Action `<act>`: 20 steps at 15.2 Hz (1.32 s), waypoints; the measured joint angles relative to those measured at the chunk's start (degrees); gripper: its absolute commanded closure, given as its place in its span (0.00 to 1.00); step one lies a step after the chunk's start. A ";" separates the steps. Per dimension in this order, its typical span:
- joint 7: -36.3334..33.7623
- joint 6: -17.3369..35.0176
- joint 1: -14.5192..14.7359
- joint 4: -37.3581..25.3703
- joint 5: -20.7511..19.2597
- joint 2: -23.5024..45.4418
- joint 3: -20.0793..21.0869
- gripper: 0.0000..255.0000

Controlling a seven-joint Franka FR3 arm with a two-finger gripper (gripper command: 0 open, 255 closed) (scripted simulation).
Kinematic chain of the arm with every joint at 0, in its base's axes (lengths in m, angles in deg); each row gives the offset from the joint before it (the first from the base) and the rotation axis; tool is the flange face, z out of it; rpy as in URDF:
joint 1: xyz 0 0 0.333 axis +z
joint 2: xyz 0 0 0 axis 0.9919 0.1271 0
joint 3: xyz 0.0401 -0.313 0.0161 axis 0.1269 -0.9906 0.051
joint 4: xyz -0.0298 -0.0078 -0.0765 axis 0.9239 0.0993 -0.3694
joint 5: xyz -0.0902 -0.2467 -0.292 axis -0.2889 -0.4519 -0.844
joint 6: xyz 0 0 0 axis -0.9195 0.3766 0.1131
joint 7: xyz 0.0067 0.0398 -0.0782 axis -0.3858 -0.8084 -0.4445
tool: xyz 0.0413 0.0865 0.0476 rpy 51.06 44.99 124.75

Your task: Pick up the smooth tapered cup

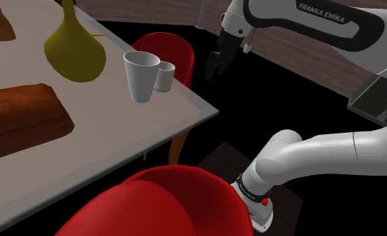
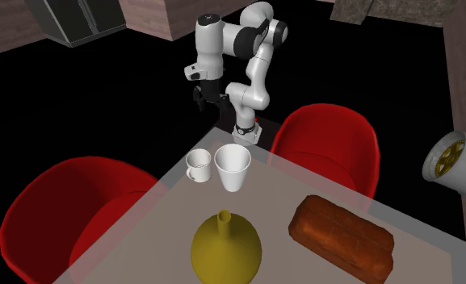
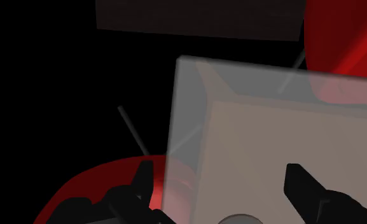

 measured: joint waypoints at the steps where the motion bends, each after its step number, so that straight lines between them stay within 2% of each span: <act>1: 0.00 0.00 0.00 0.00 0.00 0.00 0.00 0.00; 9: -8.73 1.76 0.98 -10.82 5.07 12.87 4.57 0.00; 18: -19.31 1.07 1.85 -29.73 8.34 30.48 8.86 0.00; 20: -19.91 1.98 1.91 -30.31 8.48 31.95 9.08 0.00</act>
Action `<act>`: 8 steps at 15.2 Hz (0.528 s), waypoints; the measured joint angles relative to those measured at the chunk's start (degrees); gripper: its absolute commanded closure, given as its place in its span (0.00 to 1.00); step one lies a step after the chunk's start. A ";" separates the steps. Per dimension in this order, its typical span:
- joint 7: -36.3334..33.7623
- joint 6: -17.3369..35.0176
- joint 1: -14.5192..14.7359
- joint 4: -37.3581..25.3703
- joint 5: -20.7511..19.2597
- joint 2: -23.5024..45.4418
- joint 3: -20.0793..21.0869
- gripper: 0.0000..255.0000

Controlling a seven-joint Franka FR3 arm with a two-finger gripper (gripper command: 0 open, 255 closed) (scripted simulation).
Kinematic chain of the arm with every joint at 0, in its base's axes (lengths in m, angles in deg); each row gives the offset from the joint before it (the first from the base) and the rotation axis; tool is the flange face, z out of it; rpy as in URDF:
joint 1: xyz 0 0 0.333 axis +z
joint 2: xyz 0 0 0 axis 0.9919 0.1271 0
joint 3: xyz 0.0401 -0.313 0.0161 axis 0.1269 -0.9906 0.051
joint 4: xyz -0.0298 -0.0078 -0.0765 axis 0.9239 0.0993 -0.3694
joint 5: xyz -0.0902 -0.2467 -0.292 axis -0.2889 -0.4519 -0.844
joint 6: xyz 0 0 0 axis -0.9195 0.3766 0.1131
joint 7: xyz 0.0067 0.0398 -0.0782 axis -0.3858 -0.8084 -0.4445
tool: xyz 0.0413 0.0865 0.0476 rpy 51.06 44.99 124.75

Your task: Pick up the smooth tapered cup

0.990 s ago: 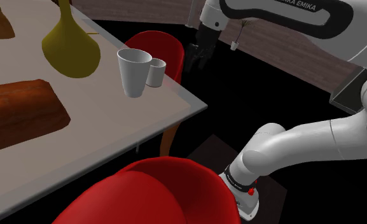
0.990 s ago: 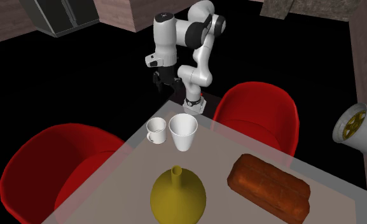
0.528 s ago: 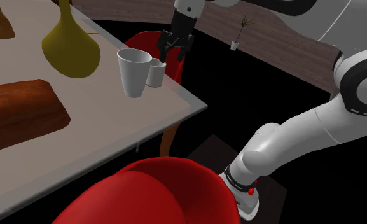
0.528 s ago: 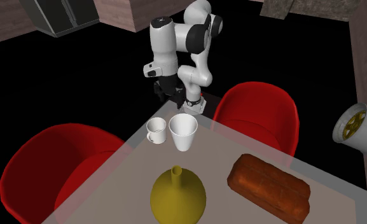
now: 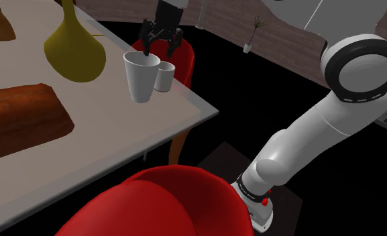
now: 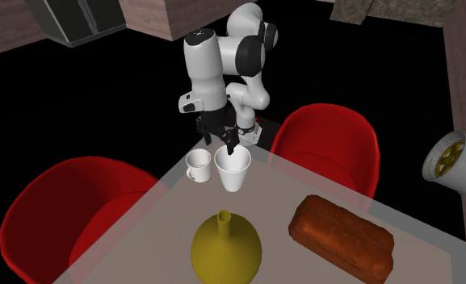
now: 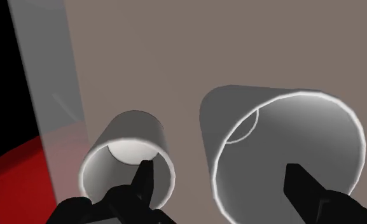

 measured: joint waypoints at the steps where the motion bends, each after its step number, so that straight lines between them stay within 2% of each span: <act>1: -0.09 0.73 0.04 0.48 0.04 0.24 0.09 0.00; 6: 0.25 4.46 0.16 4.80 0.30 -0.34 0.24 0.00; 7: 0.27 4.78 0.17 5.09 0.31 -0.33 0.26 1.00; 8: 0.29 4.96 0.17 5.25 0.32 -0.31 0.27 1.00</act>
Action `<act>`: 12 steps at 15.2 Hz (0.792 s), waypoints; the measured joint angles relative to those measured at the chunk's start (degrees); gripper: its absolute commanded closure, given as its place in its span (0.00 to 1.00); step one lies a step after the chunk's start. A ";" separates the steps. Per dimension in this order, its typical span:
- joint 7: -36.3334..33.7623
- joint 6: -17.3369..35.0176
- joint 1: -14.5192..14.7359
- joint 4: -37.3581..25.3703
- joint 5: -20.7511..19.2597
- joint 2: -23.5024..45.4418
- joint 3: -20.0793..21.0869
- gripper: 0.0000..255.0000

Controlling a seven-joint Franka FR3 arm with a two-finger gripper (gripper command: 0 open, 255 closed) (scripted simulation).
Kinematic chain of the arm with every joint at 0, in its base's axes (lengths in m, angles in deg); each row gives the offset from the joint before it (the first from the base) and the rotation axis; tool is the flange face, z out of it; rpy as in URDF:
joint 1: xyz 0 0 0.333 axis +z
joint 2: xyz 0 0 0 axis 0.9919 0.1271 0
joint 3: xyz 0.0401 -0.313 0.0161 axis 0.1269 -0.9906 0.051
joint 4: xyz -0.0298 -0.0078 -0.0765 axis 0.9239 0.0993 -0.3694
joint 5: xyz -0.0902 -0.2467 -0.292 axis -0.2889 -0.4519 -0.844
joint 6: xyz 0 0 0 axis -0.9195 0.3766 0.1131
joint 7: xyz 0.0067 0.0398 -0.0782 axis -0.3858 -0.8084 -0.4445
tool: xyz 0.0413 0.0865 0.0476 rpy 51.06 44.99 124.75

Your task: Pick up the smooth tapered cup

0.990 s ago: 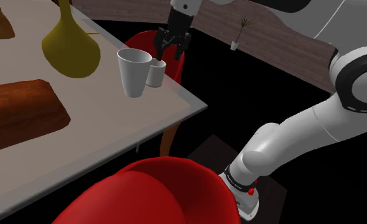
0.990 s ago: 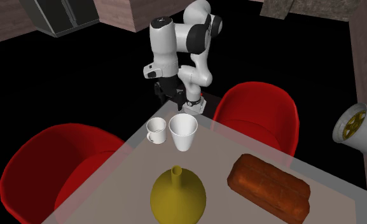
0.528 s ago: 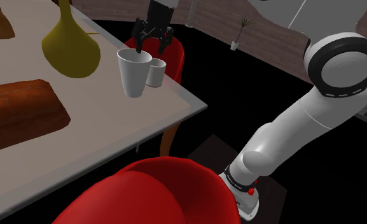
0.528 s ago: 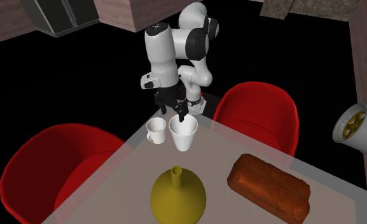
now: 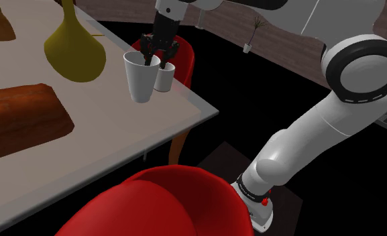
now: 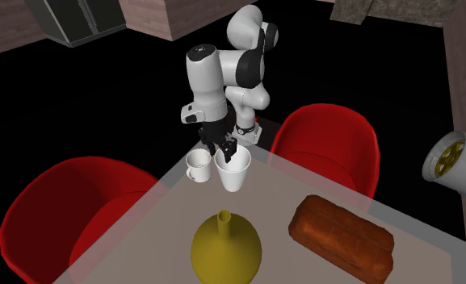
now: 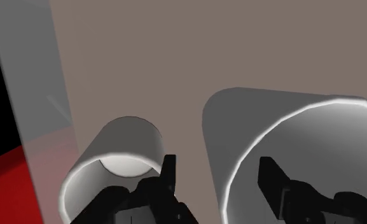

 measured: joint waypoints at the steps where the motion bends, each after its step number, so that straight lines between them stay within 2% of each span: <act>1: 0.01 0.08 0.00 0.07 0.00 0.01 0.00 1.00; 9: 0.06 0.13 -0.01 0.19 0.01 -0.05 -0.03 1.00; 12: -0.21 -1.48 -0.03 -1.77 -0.11 0.28 -0.03 1.00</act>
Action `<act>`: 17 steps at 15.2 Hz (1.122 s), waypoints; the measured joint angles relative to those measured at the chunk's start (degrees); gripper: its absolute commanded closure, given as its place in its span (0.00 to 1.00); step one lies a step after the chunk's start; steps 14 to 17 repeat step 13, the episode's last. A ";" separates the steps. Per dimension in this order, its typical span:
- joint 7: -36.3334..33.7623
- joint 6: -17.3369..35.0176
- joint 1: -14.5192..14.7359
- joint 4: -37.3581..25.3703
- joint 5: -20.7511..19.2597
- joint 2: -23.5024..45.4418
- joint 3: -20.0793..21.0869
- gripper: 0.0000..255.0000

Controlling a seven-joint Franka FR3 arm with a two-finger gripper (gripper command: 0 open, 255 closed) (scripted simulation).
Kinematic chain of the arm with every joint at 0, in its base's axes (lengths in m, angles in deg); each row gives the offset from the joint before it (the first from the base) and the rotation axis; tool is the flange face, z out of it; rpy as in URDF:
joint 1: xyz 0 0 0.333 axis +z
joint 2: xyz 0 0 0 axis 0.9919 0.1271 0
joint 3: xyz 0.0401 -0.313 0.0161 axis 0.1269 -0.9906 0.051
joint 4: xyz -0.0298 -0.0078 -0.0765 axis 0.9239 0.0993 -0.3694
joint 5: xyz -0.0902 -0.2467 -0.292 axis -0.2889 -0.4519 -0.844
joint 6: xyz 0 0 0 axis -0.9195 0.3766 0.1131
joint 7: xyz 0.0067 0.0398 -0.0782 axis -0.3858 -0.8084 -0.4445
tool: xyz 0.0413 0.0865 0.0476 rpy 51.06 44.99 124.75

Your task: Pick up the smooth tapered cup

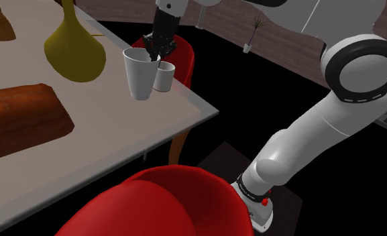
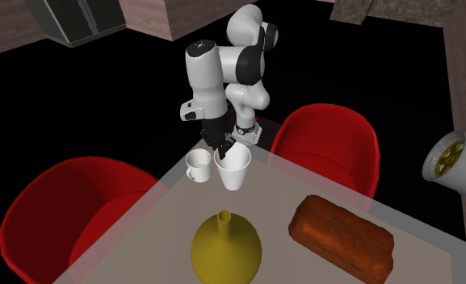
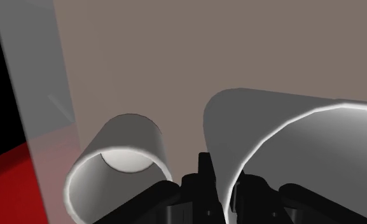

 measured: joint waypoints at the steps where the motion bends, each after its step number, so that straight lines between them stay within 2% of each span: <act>1: -0.10 -0.72 -0.01 -0.85 -0.04 0.13 -0.01 1.00; 13: -1.47 -9.95 -0.13 -12.74 -0.62 2.71 -0.11 1.00; 17: -1.47 -9.95 -0.13 -12.74 -0.62 2.71 -0.11 1.00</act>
